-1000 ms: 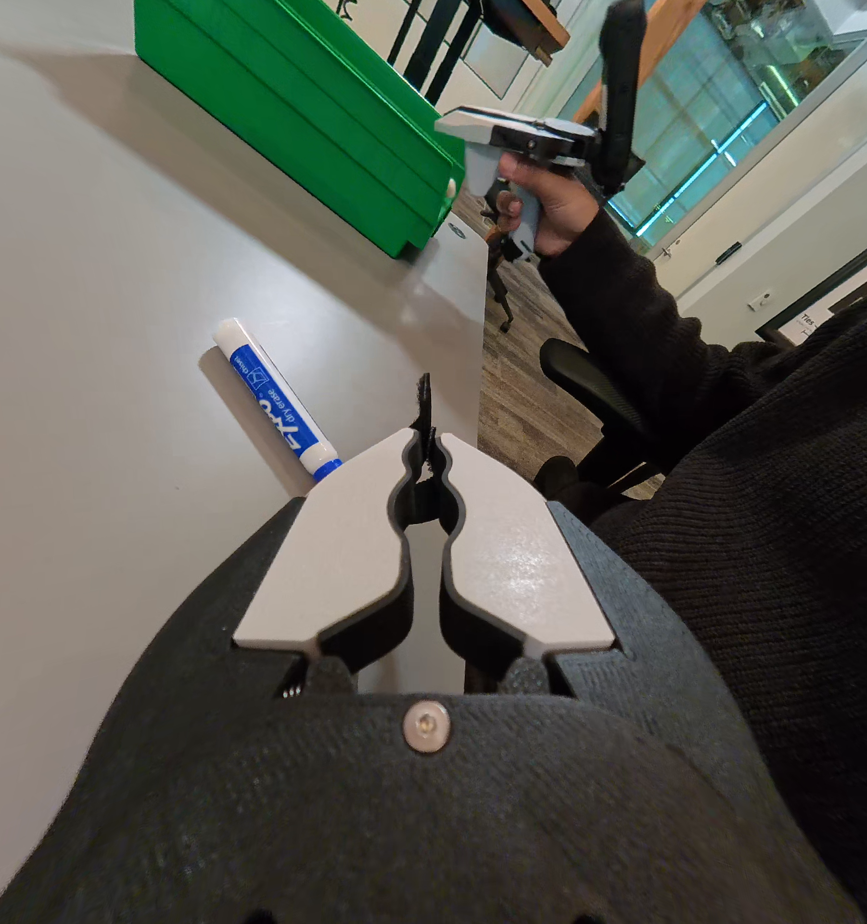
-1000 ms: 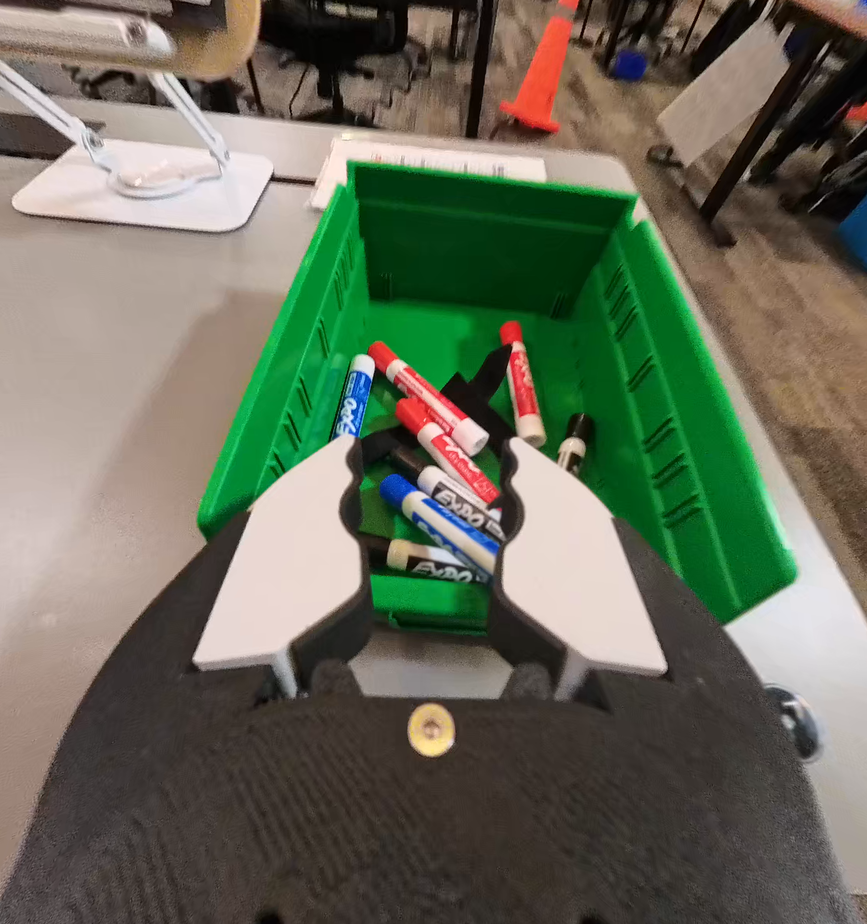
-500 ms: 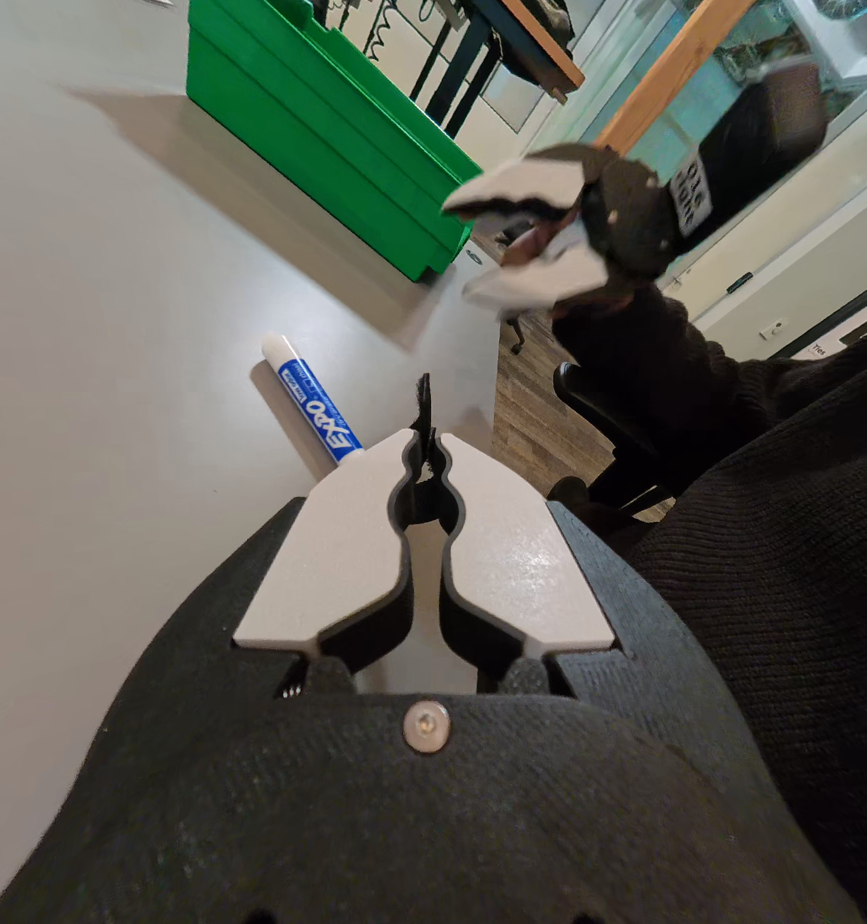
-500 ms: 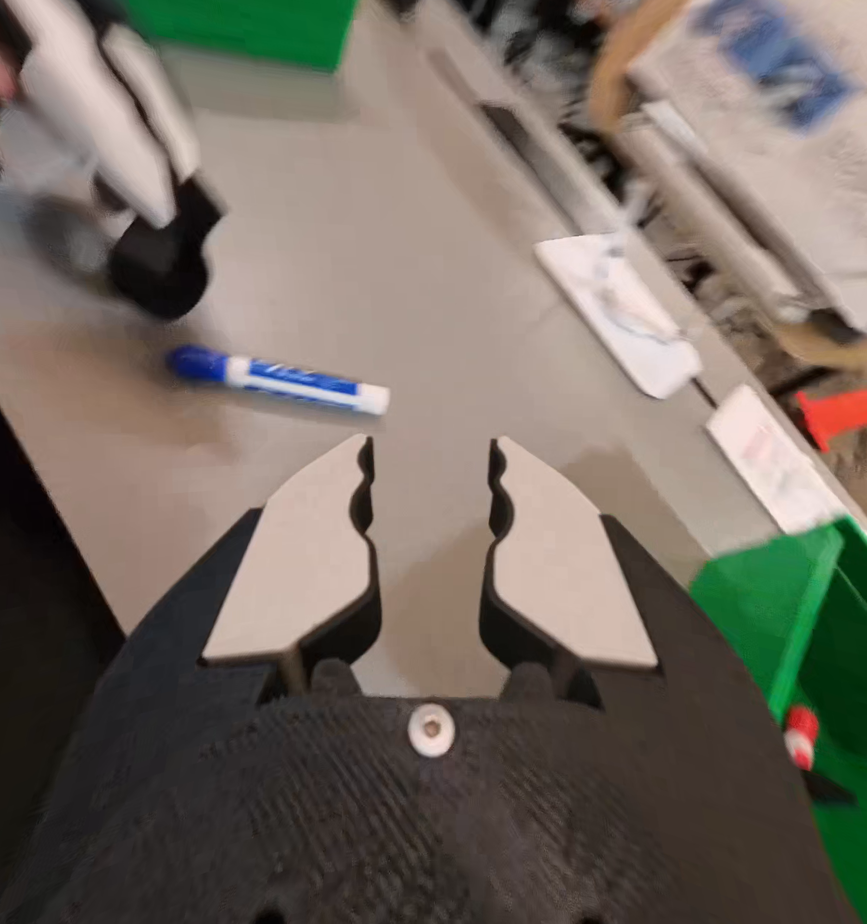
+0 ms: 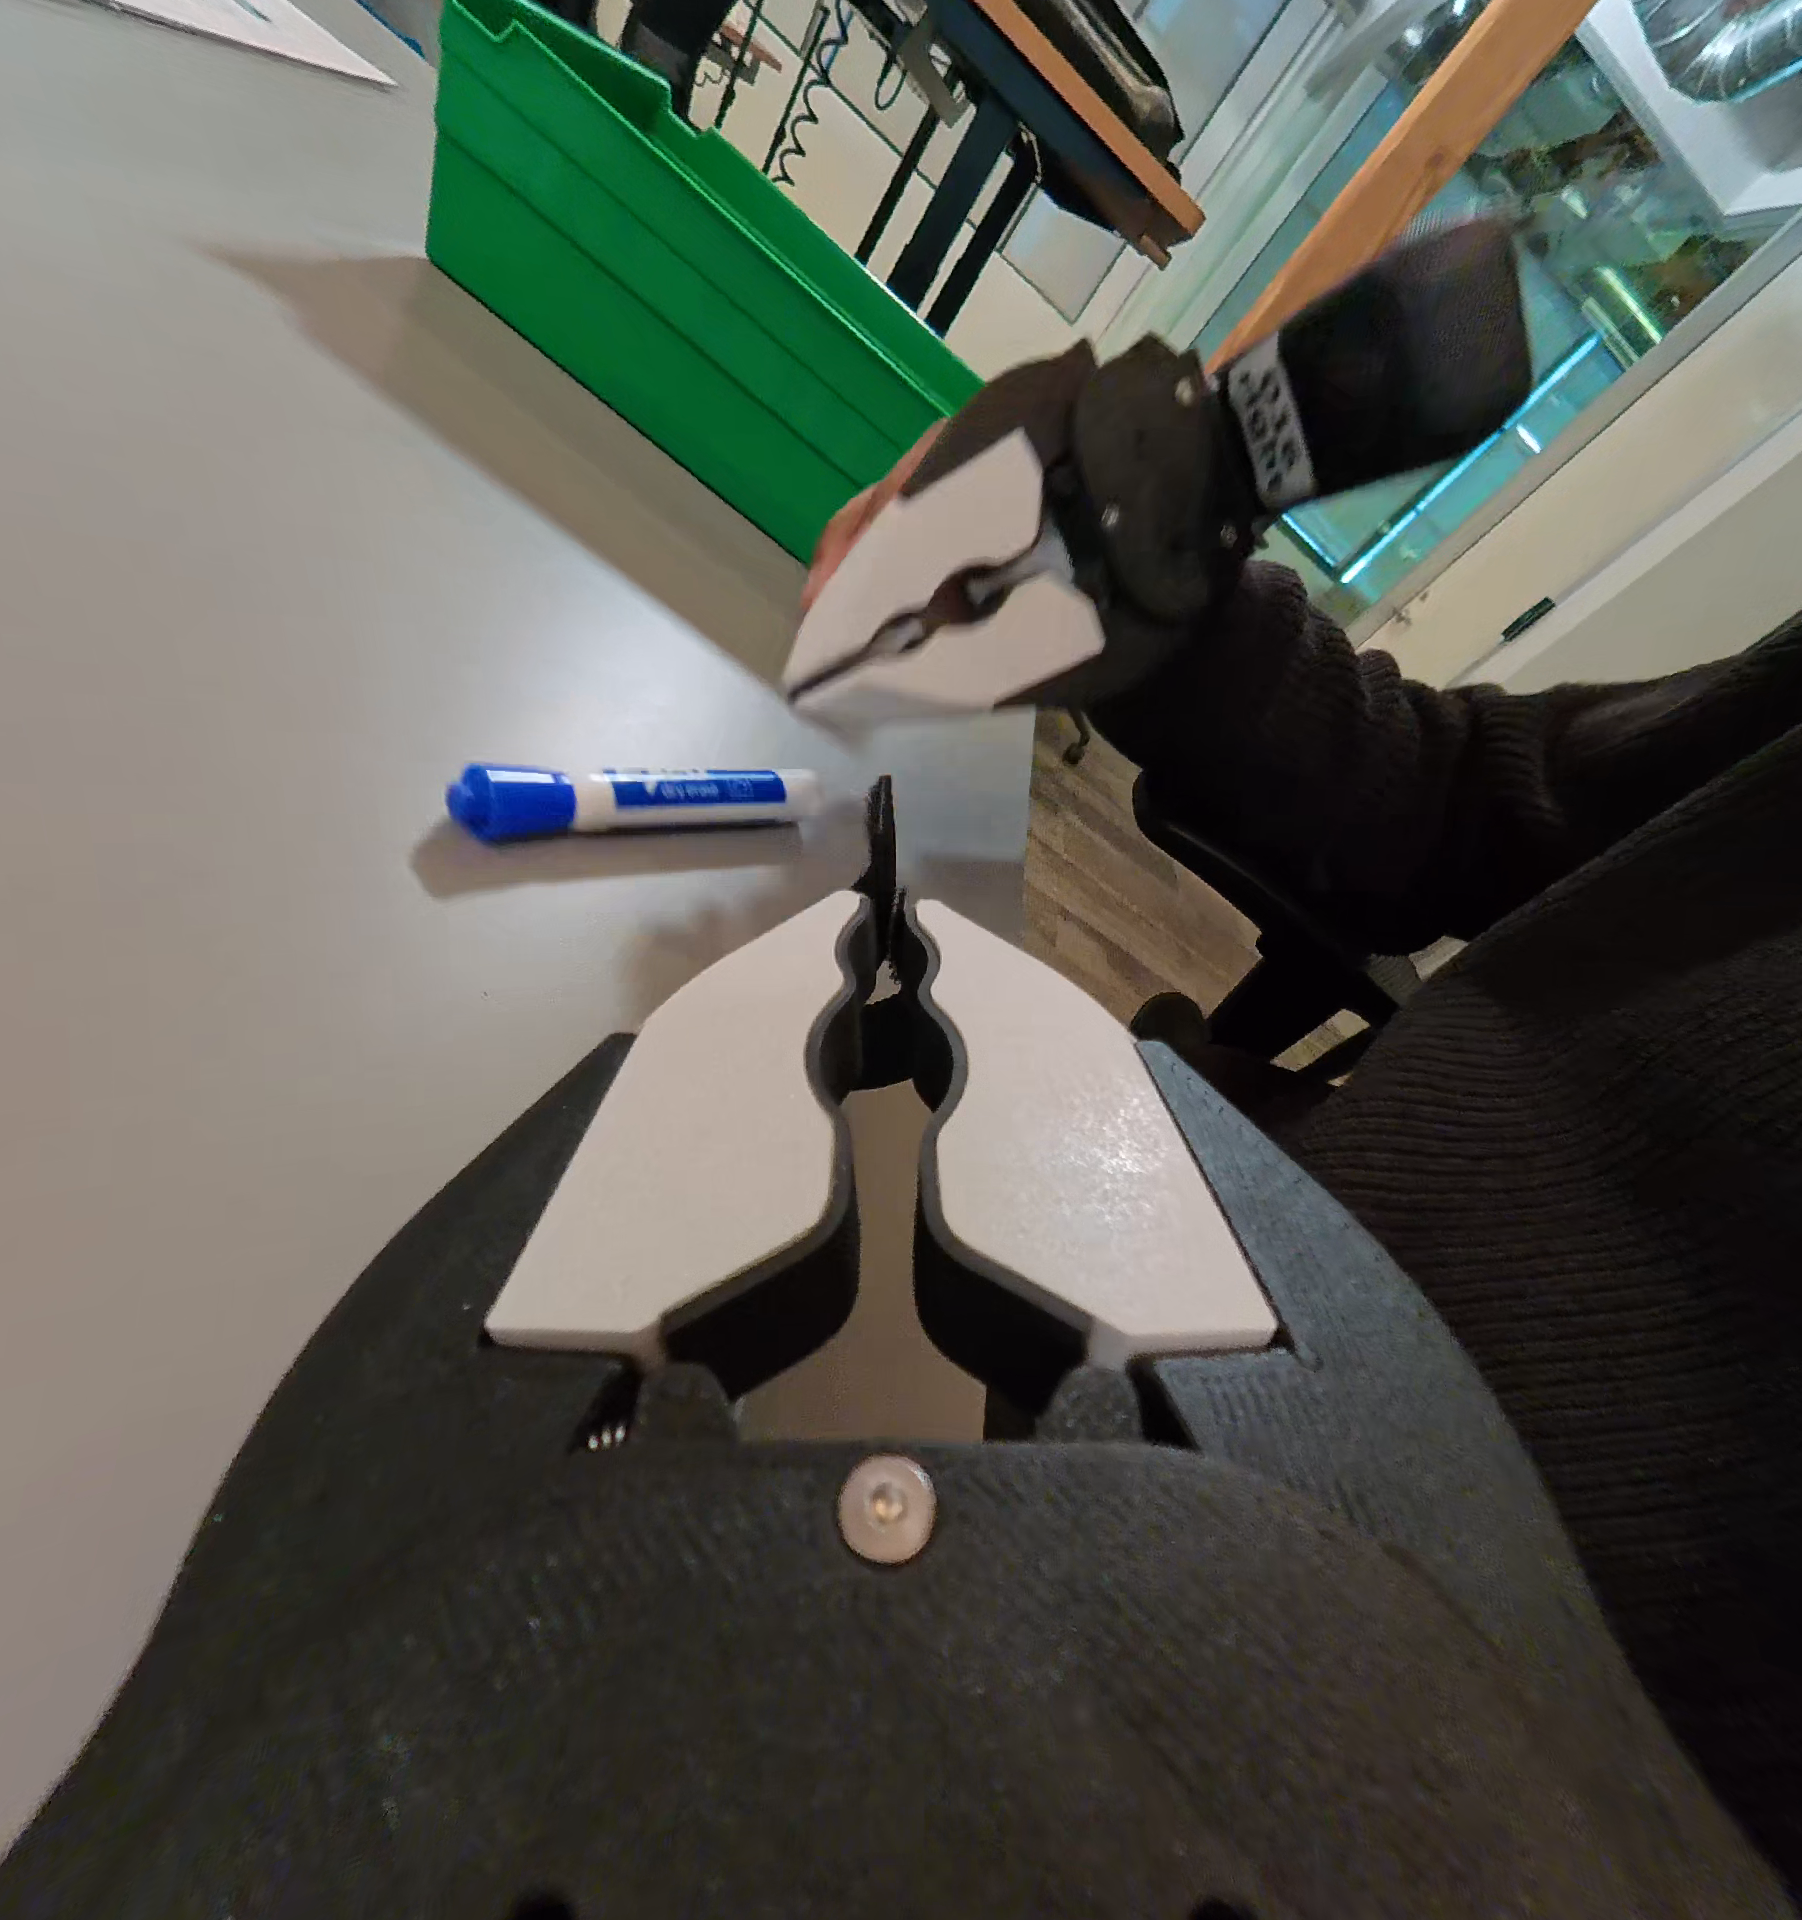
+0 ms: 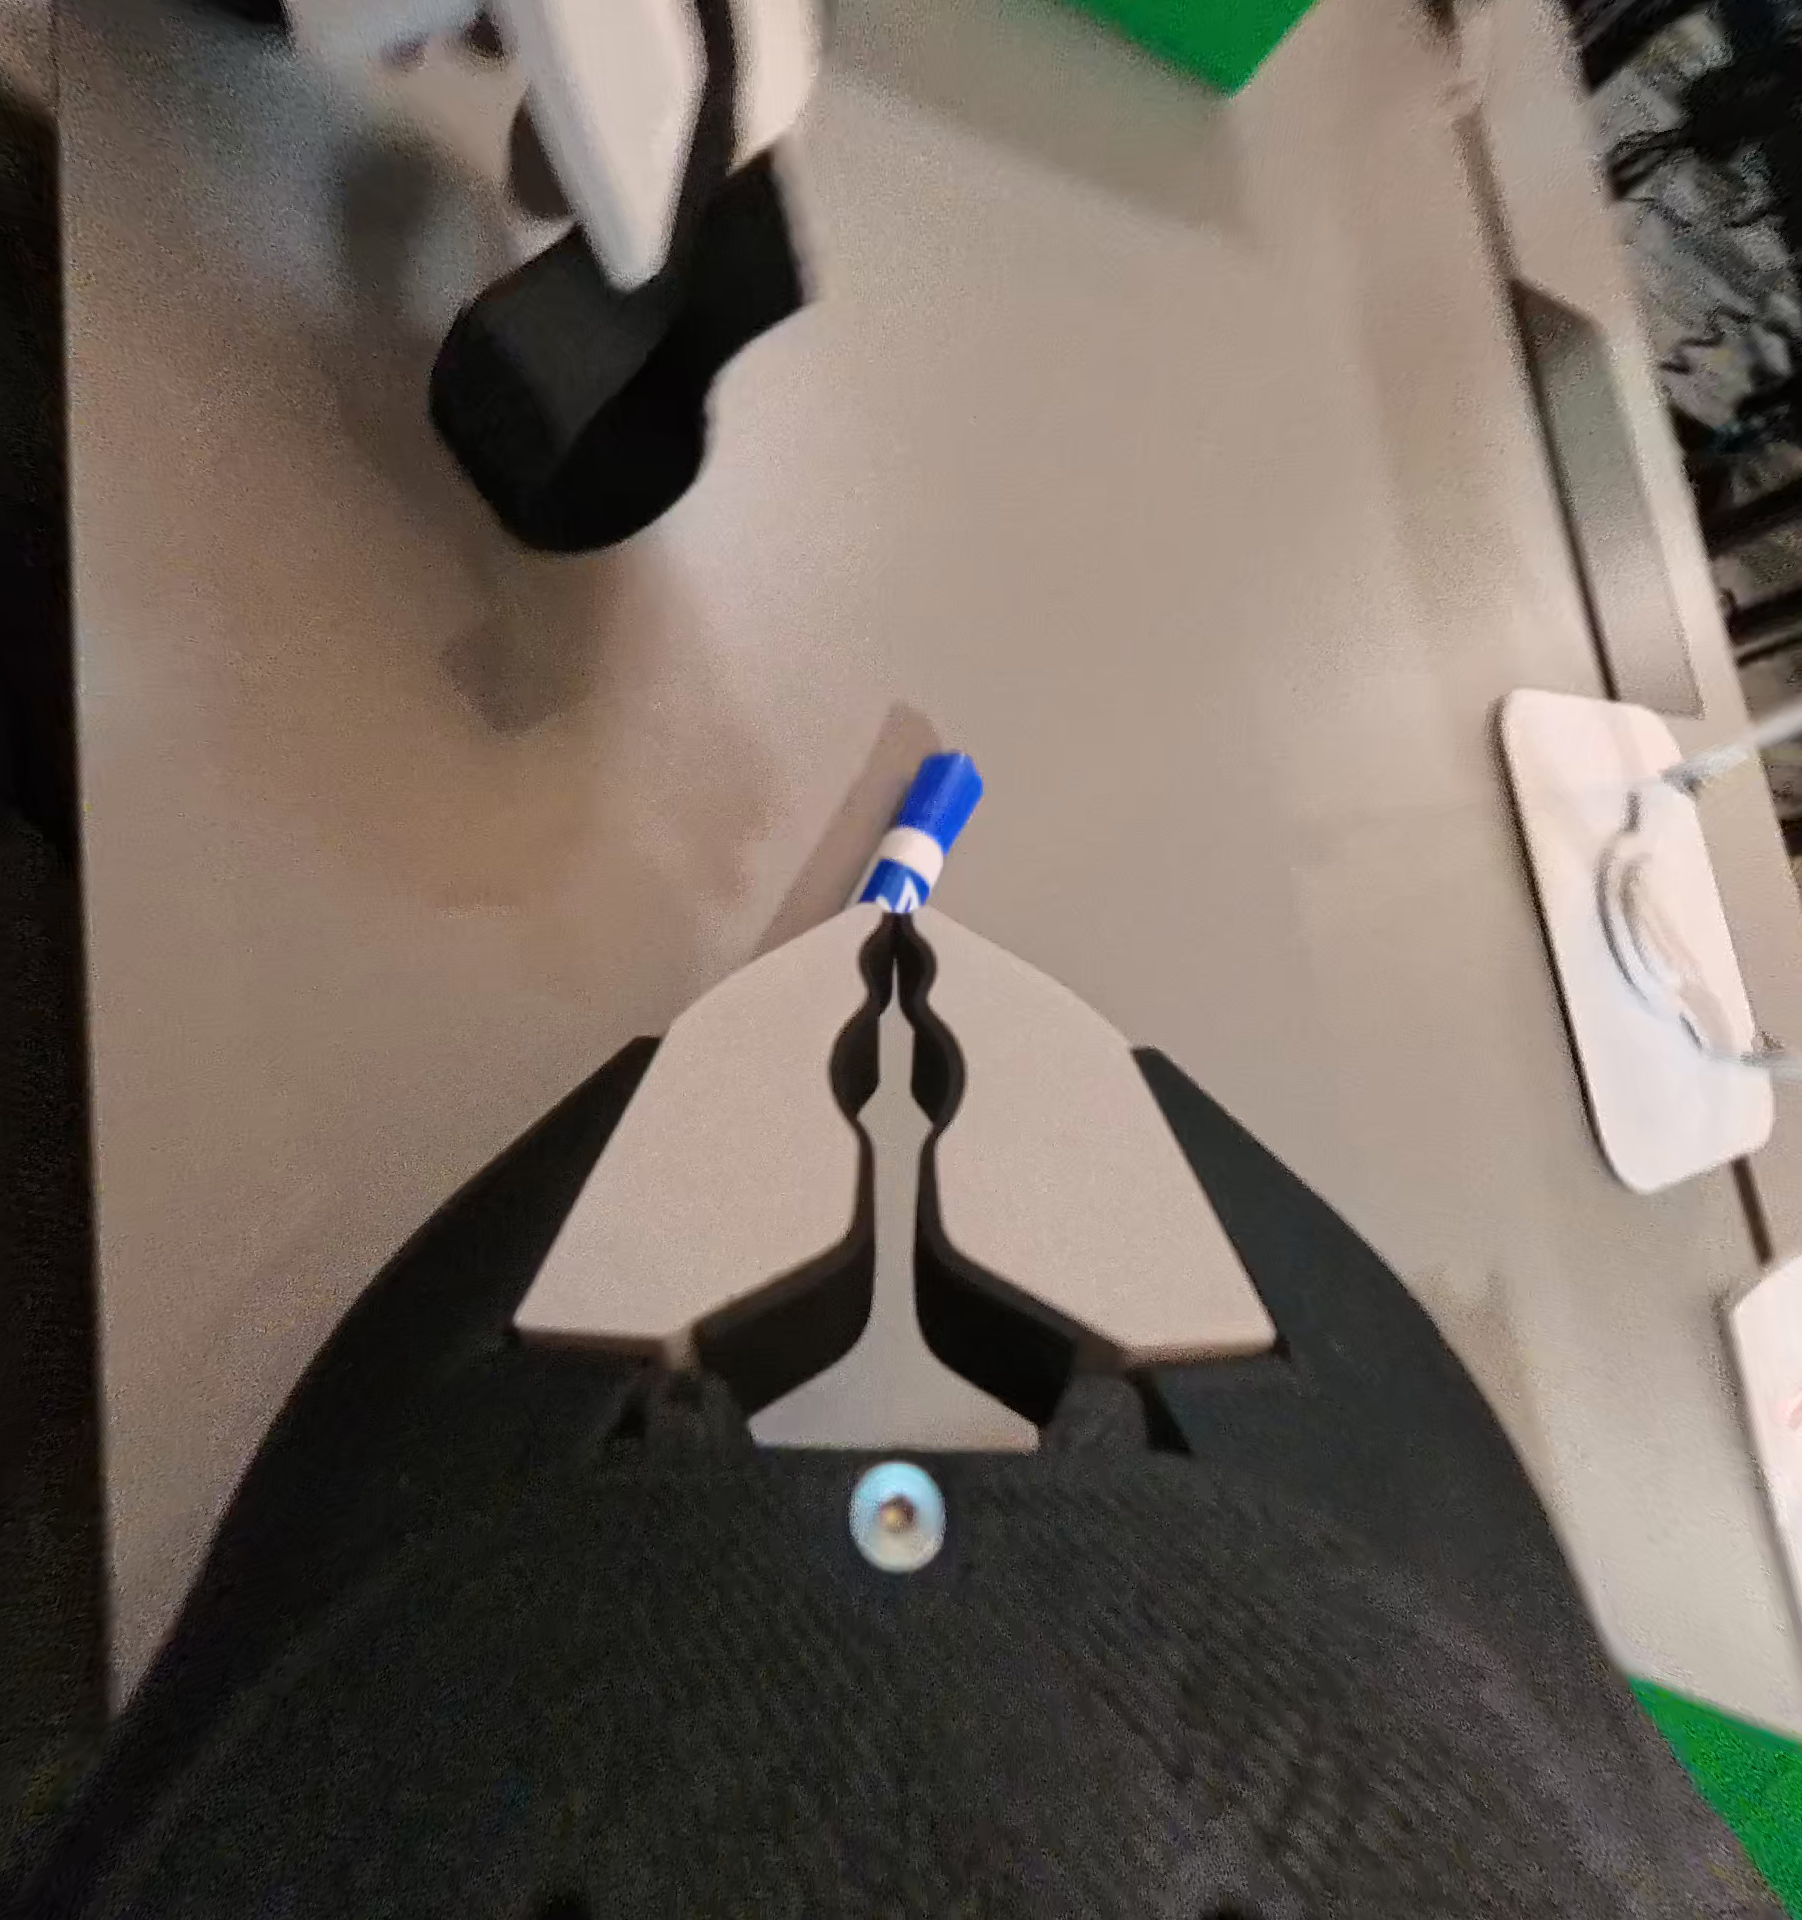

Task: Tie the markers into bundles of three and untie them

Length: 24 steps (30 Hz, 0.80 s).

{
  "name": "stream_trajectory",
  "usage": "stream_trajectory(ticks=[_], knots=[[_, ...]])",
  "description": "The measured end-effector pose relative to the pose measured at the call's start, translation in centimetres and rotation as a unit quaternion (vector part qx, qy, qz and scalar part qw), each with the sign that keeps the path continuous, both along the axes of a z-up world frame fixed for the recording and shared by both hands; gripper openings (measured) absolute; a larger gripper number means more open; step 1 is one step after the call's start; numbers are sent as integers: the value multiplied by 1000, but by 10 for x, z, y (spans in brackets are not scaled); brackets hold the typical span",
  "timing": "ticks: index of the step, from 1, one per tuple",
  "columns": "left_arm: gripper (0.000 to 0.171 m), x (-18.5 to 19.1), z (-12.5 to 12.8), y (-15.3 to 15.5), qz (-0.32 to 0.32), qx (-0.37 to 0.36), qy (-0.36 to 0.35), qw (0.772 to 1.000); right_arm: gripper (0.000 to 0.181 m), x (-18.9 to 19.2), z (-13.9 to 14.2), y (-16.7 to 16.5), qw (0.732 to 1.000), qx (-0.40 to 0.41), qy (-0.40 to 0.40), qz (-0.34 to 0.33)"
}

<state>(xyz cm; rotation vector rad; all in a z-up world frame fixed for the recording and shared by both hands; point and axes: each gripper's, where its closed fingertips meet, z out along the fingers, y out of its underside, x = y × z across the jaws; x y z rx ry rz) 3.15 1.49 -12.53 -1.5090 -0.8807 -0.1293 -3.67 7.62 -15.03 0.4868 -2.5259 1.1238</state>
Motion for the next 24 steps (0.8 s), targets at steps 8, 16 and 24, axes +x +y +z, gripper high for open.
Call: stream_trajectory(ticks=[8, 16, 24], knots=[[3, 1, -4, 0, -9, 10, -14, 1000, 28, -46, 28, 18, 954, -107, -222, -171], [3, 3, -4, 9, -28, 1, -11, 1000, 17, -69, -47, 34, 937, 23, -195, -288], [3, 3, -5, 9, -34, 2, -12, 999, 0, -93, 61, 46, 931, -163, -133, -299]])
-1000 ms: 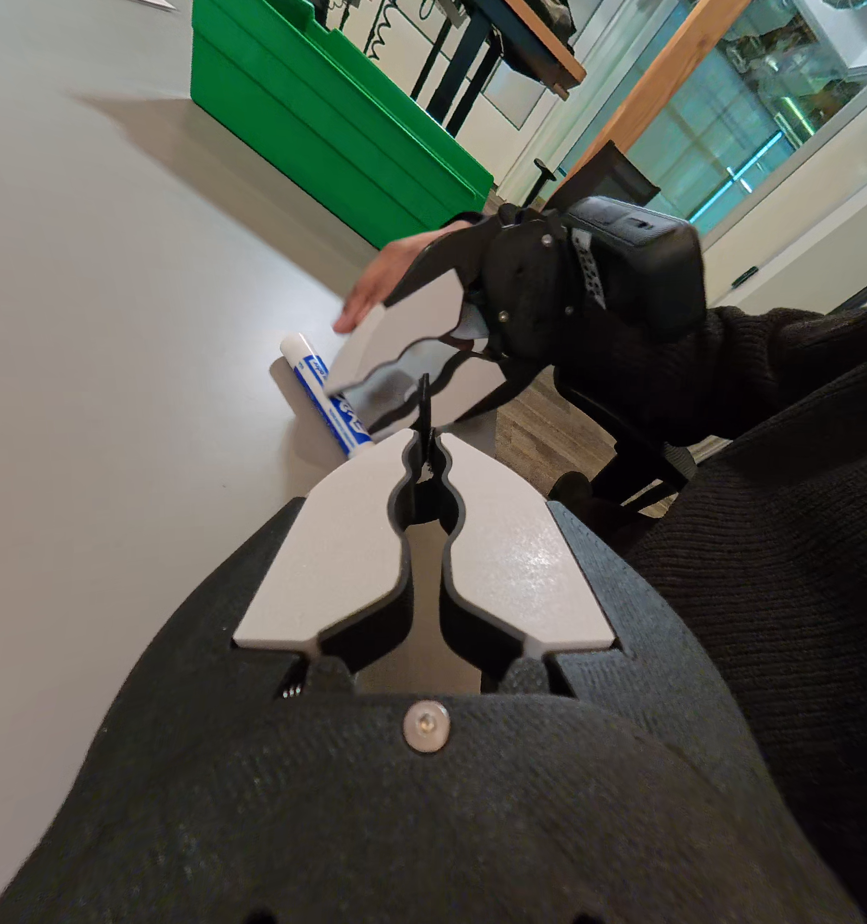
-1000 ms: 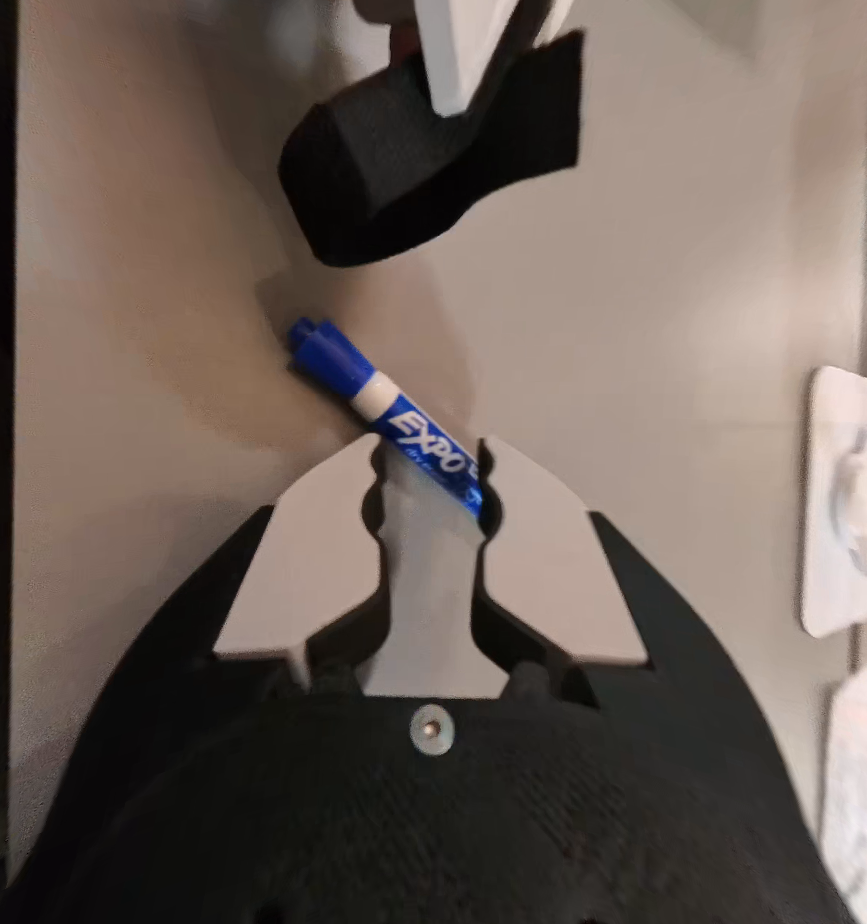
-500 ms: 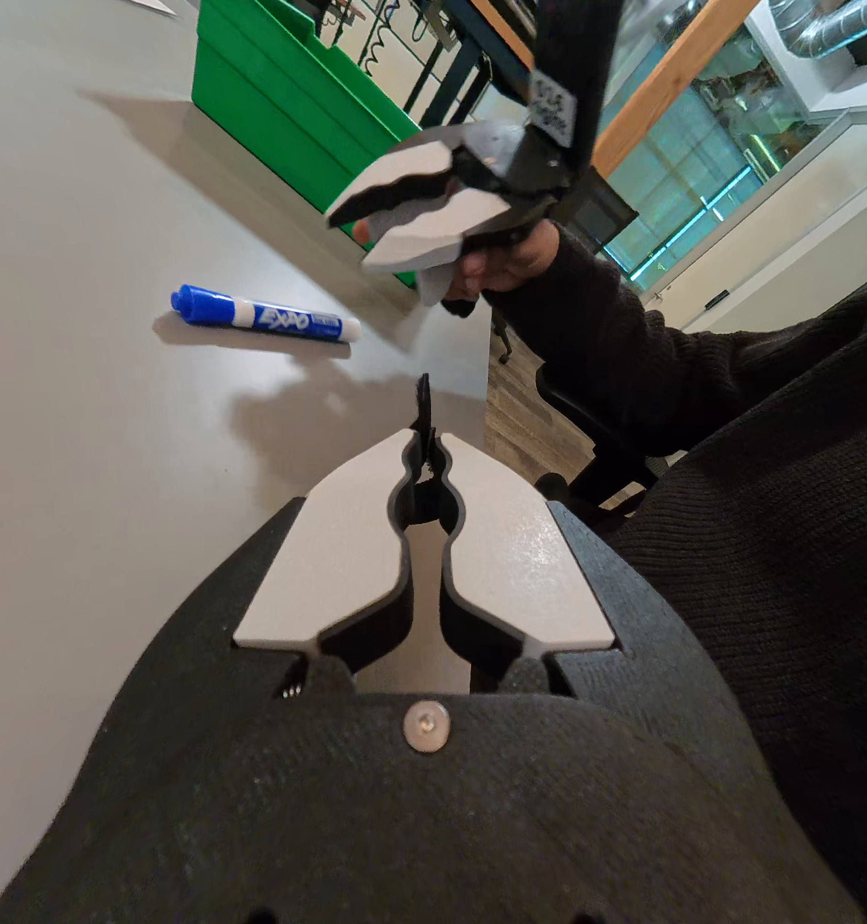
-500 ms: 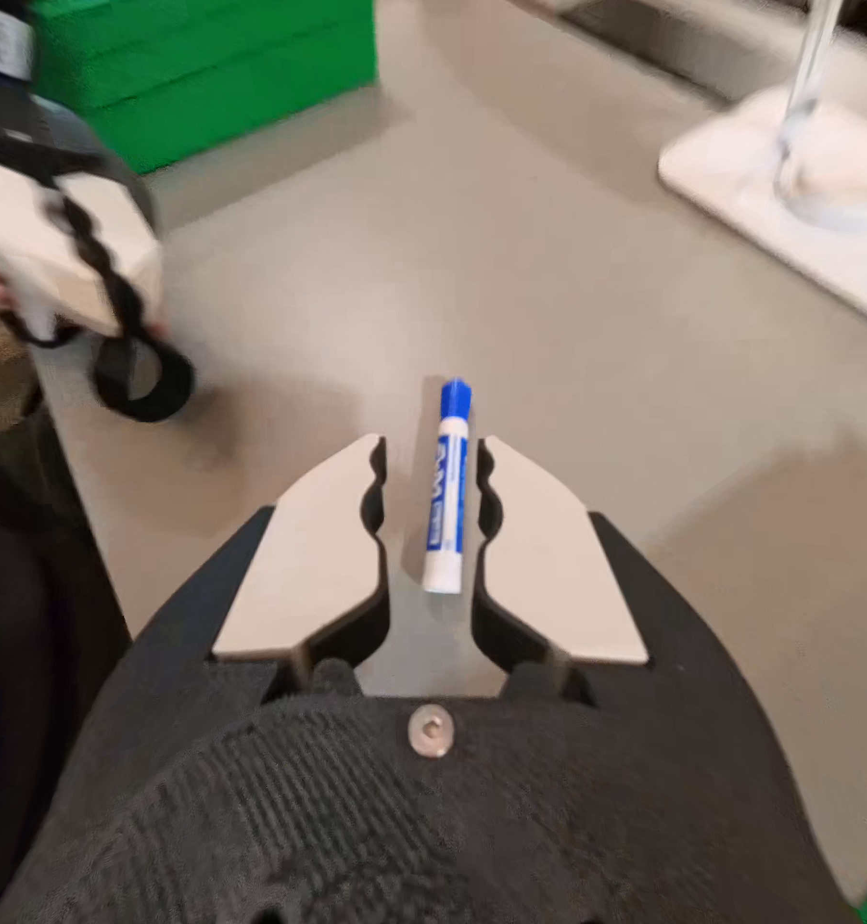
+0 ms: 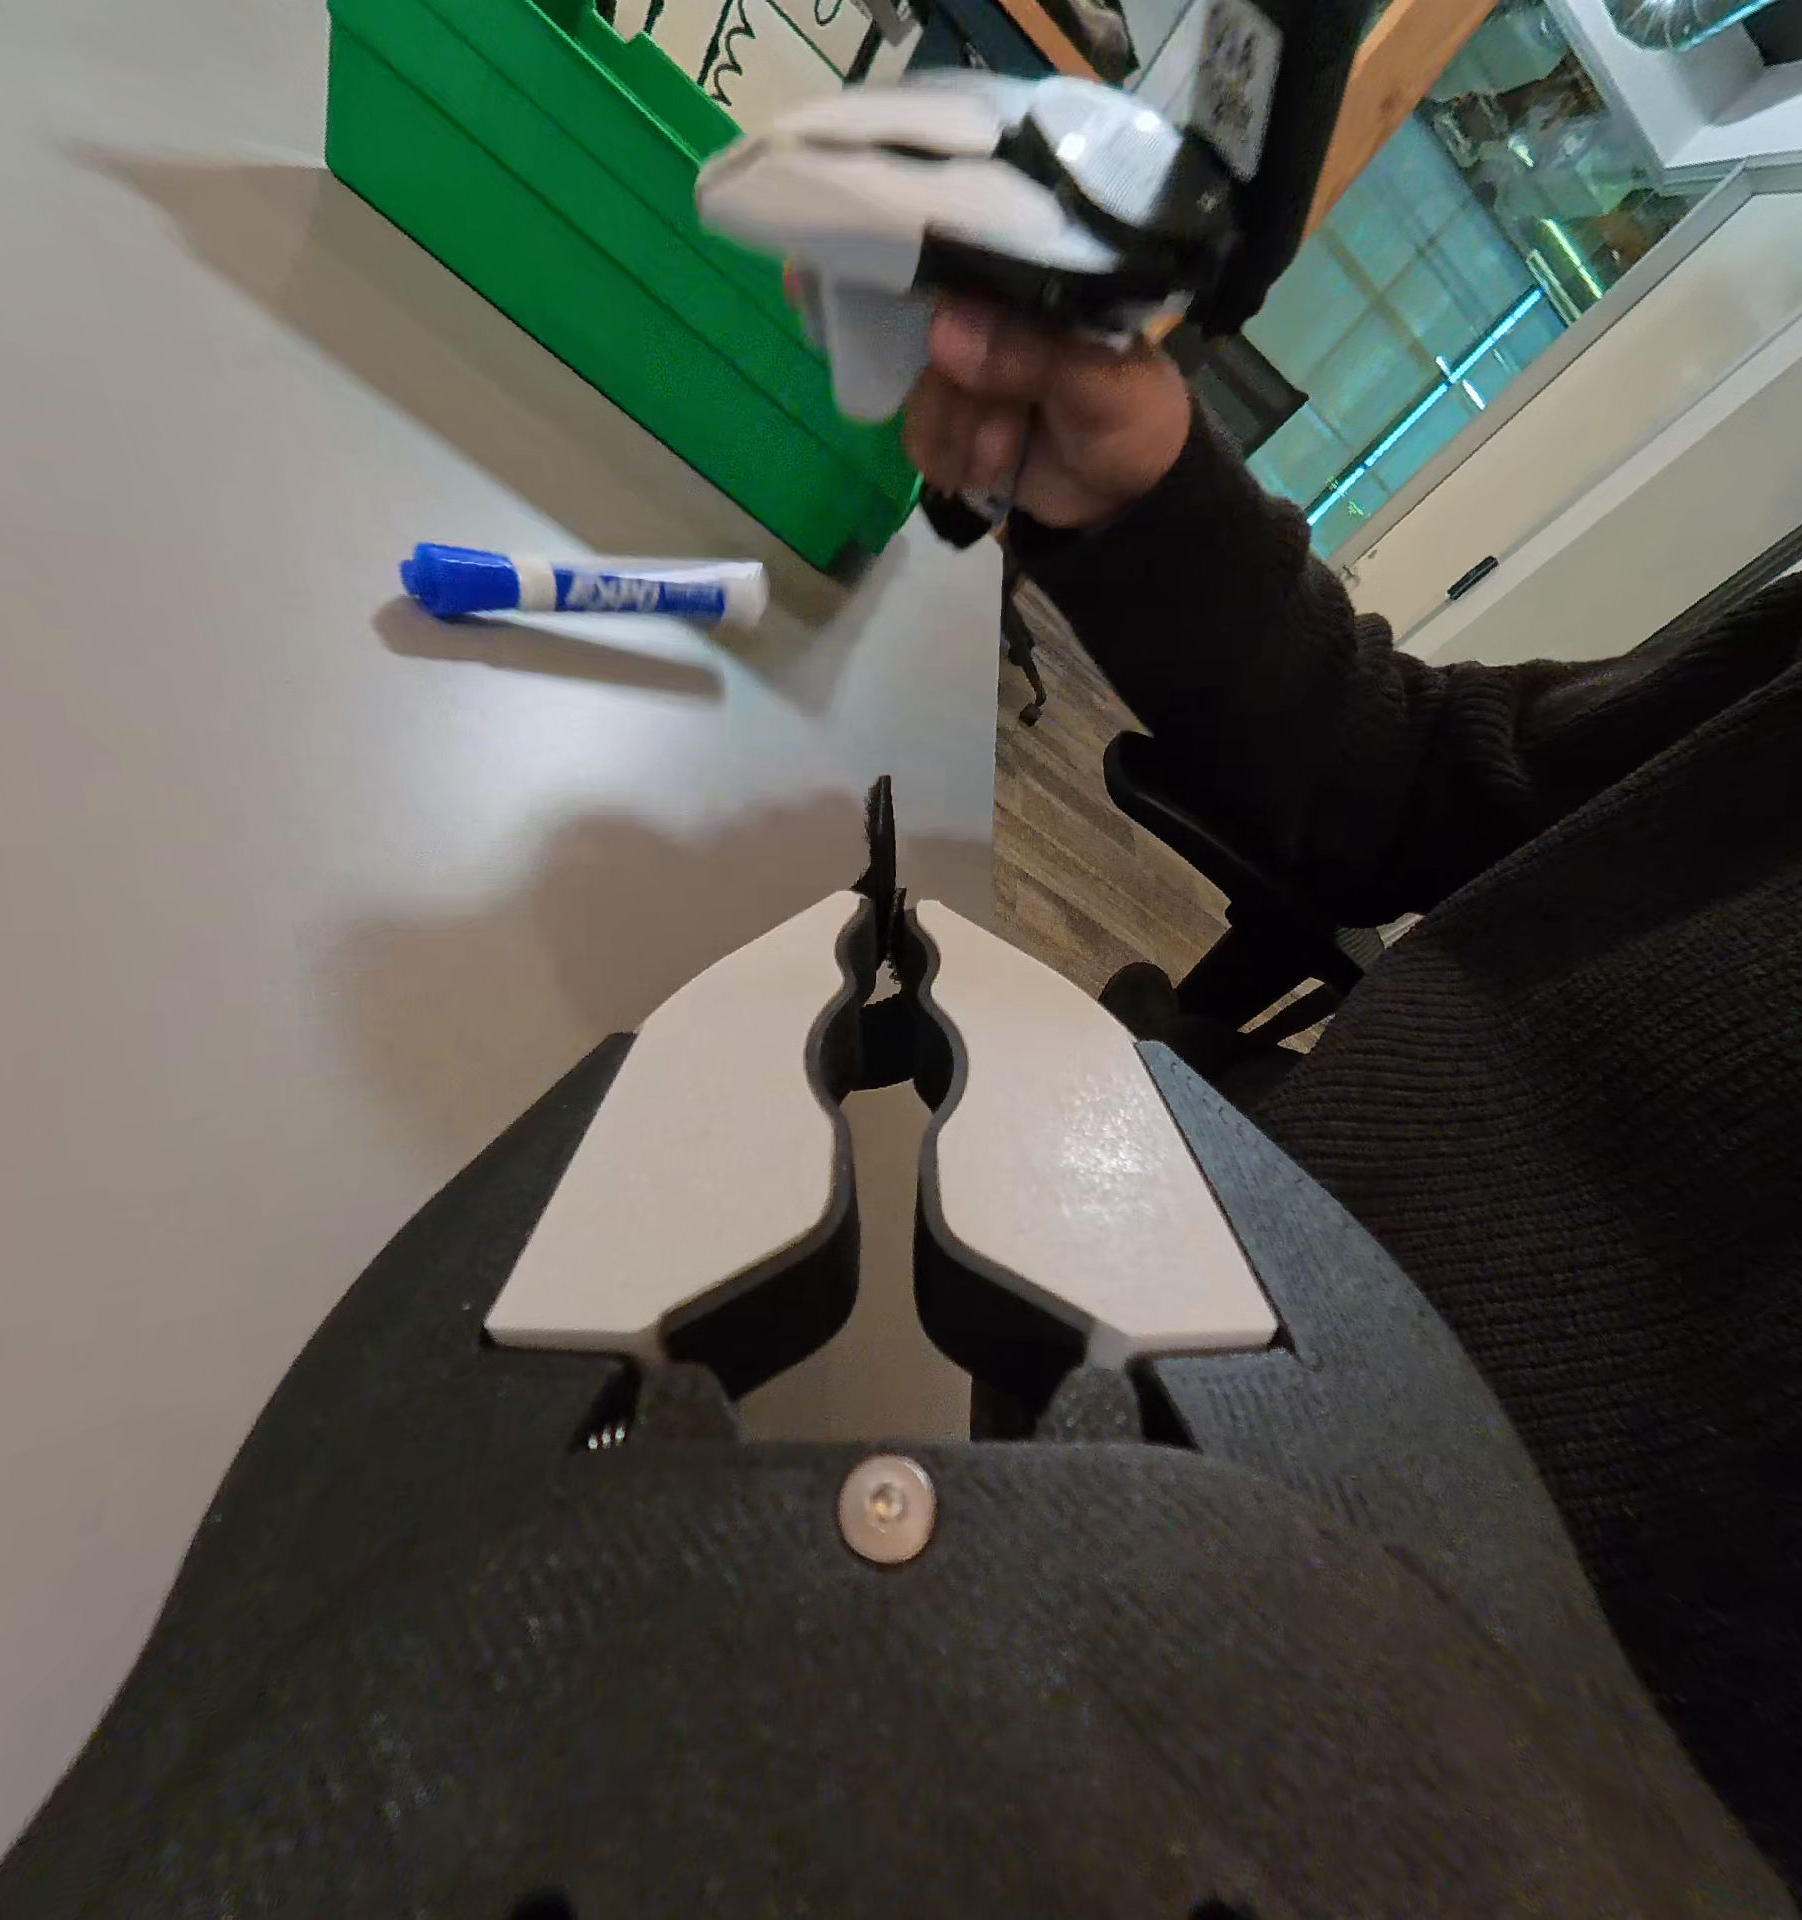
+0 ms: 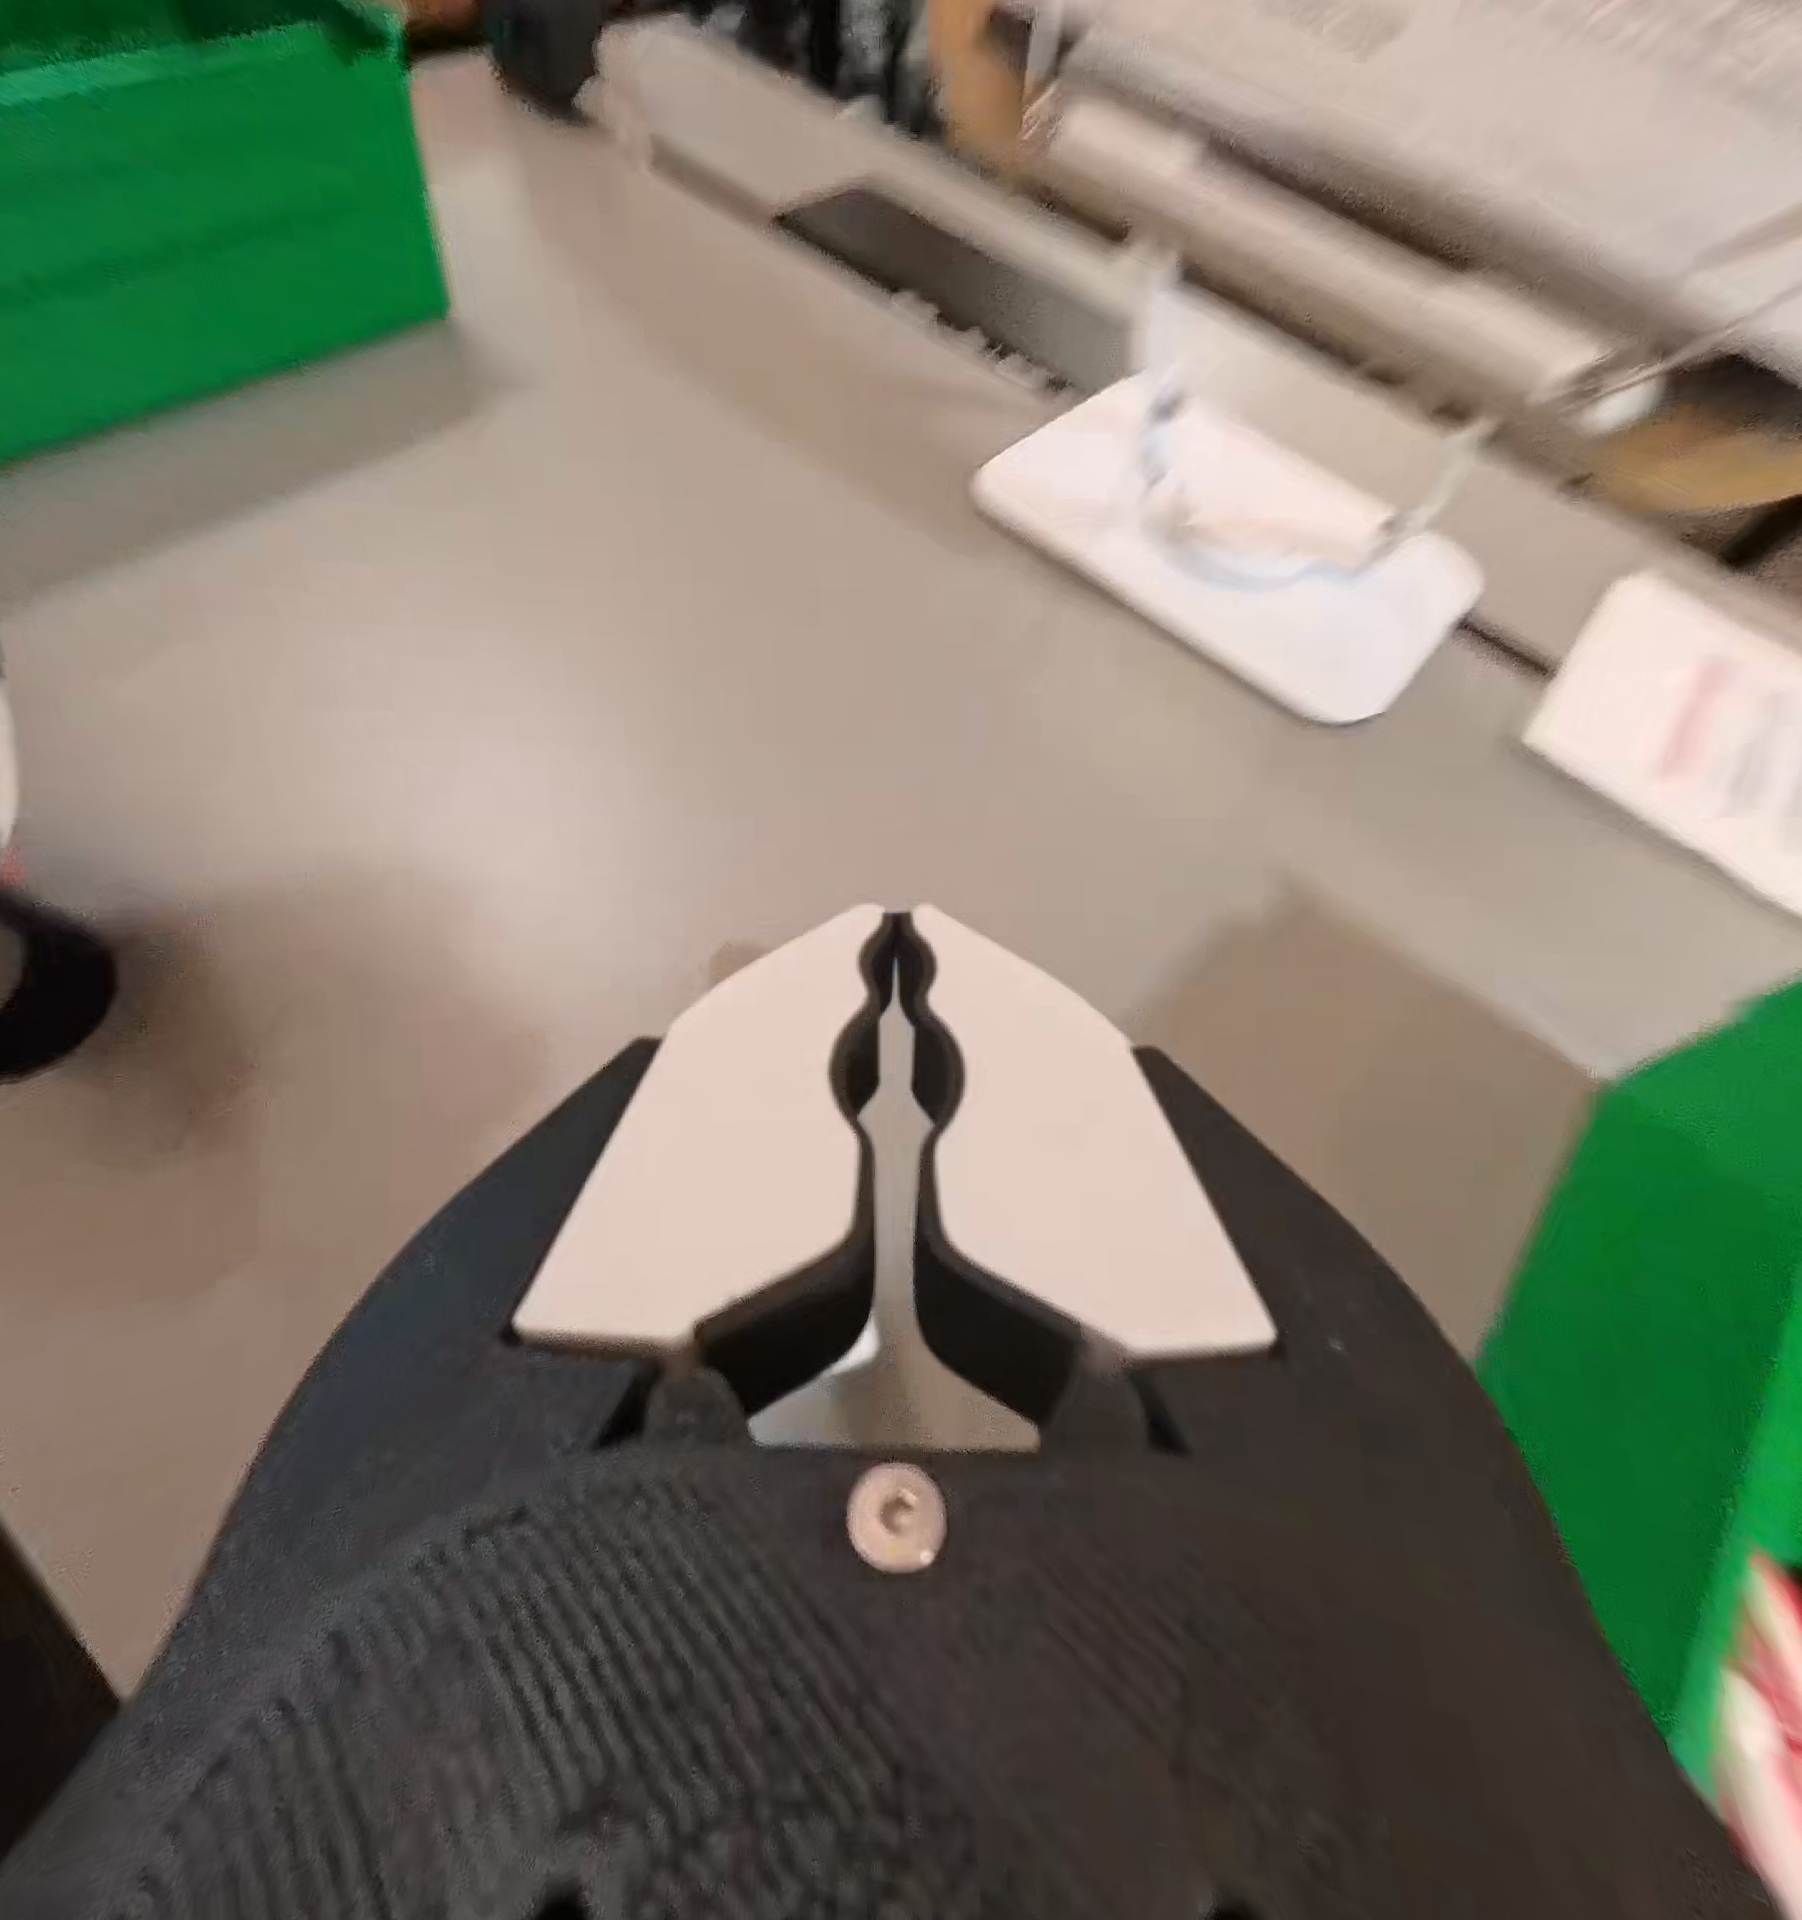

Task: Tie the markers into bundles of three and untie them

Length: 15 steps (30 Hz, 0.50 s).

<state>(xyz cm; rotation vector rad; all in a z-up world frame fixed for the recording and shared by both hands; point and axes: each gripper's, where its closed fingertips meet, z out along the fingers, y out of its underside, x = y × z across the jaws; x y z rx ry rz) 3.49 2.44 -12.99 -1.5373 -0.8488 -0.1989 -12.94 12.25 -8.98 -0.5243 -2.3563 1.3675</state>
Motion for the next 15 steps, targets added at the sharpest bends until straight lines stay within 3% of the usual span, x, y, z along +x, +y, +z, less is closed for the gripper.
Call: stream_trajectory(ticks=[2, 4, 5, 8, 10, 13, 15], knots=[[3, 0, 0, 0, -1, -1, 0, 1000, 0, -12, 27, 20, 999, -30, 19, -29], [3, 1, -1, 1, -3, -1, -1, 1000, 0, -16, 27, 35, 999, -34, -10, -36], [3, 1, -1, 1, -3, -2, -2, 1000, 0, -17, 20, 40, 998, -29, -29, -40], [3, 1, -2, 3, -4, -4, -3, 1000, 37, -3, -22, 38, 994, 5, -103, -21], [4, 1, -2, 4, -6, -6, -3, 1000, 47, 8, -57, 34, 989, 66, -134, -7], [3, 3, -3, 7, -13, -11, -3, 1000, 38, 8, -98, 36, 981, 150, -122, -13], [4, 3, -4, 8, -16, -16, -2, 1000, 33, 21, -109, 29, 977, 148, -154, 23]])
